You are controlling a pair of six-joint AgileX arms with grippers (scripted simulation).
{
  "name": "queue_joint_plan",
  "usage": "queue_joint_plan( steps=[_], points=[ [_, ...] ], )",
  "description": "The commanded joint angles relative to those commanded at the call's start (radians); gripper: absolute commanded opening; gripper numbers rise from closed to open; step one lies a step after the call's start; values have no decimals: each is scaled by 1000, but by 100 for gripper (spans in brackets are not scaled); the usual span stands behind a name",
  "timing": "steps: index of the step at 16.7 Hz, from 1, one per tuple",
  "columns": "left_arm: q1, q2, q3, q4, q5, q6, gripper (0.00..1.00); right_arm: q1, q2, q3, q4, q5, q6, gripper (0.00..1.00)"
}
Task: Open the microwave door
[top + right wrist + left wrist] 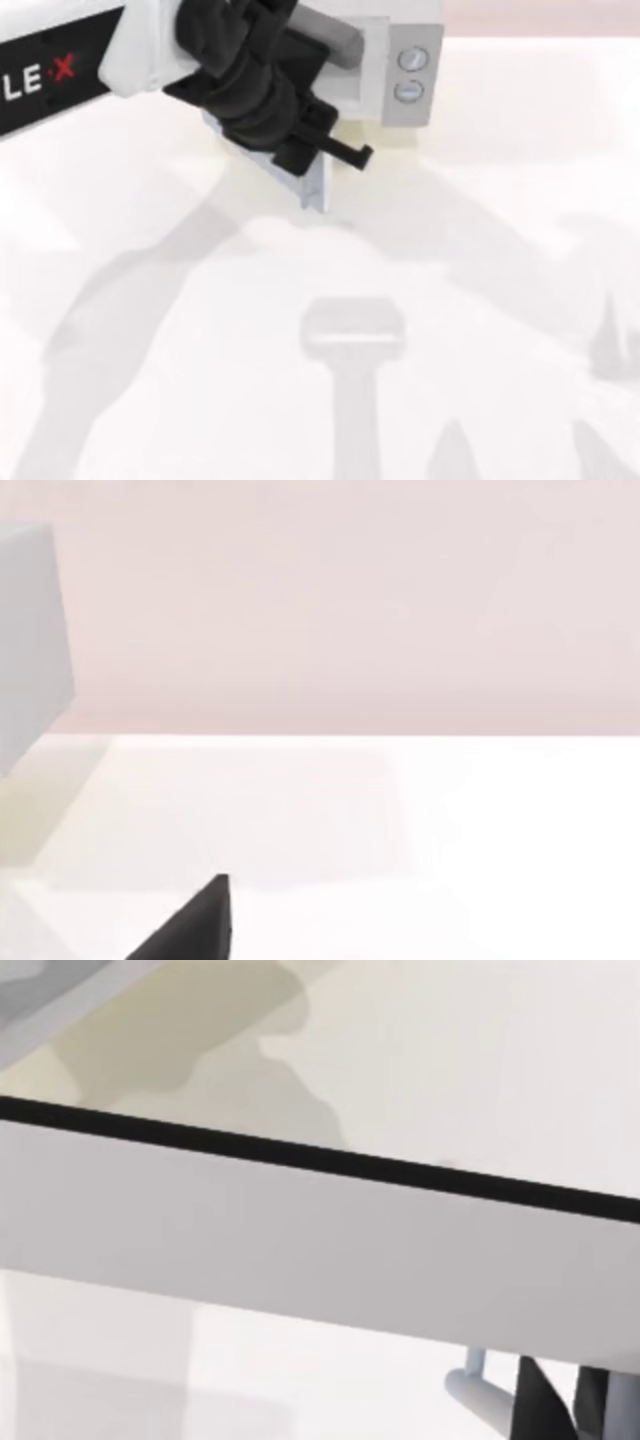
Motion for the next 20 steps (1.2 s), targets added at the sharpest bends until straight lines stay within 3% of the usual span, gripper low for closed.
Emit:
queue_joint_plan(
  steps=[5,11,20],
  points=[
    [8,-10,-18,1,19,27,0,0,0,0,0,0,0,100],
    [53,-60,-76,1,86,151,0,0,0,0,0,0,0,100],
    [54,-62,-77,1,88,154,0,0,0,0,0,0,0,100]
  ],
)
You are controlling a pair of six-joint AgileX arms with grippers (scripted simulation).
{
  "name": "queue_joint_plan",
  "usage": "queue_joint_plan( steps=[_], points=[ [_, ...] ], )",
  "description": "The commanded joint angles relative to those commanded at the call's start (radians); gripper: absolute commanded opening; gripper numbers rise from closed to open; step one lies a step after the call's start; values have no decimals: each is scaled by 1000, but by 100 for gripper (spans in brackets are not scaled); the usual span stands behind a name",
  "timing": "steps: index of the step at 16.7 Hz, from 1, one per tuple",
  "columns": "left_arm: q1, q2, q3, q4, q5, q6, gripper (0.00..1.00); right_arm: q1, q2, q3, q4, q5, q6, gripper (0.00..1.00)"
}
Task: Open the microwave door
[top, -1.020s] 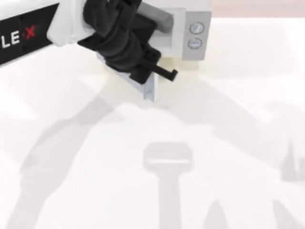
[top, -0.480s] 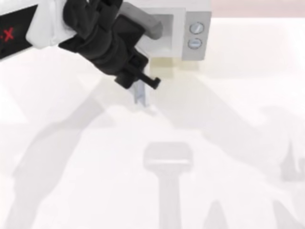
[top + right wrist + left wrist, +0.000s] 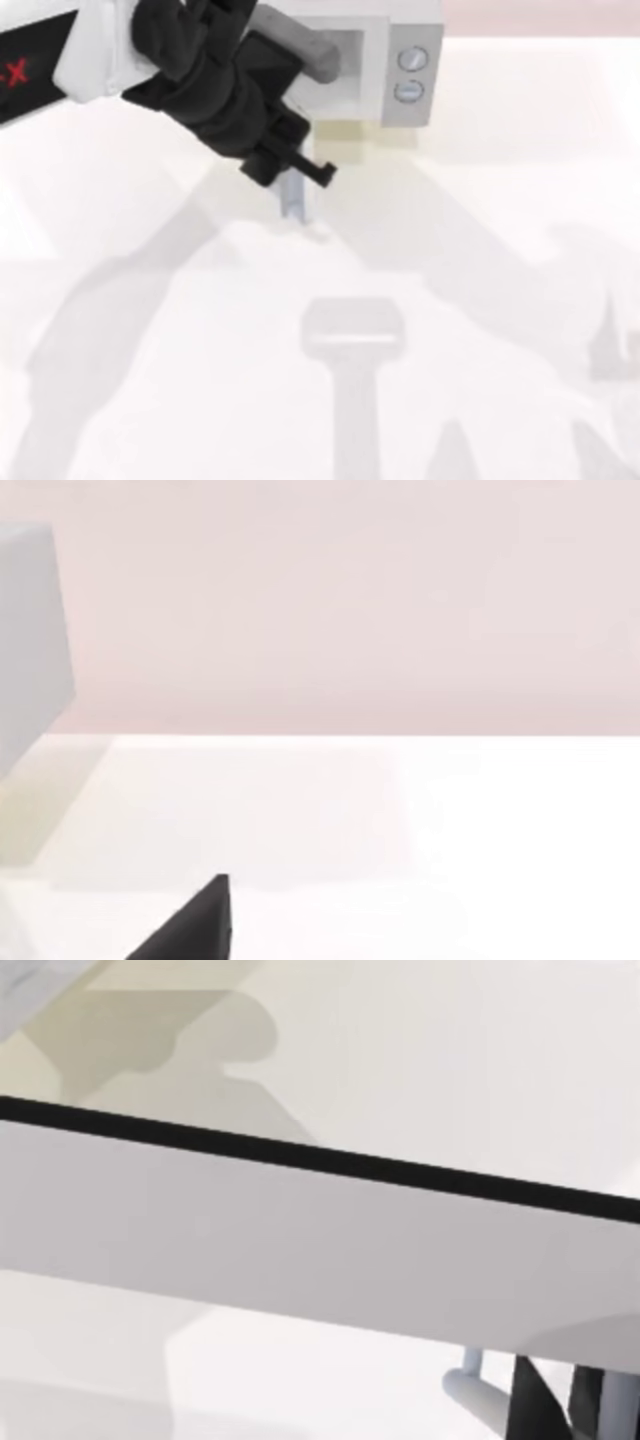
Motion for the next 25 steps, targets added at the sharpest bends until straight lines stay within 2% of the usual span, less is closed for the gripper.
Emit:
queue_joint_plan(
  steps=[16,19,25],
  points=[
    [0,0,0,0,0,0,0,0,0,0,0,0,0,100],
    [2,-1,-8,-3,13,12,0,0,0,0,0,0,0,100],
    [60,-41,-43,-22,85,158,0,0,0,0,0,0,0,100]
  ],
)
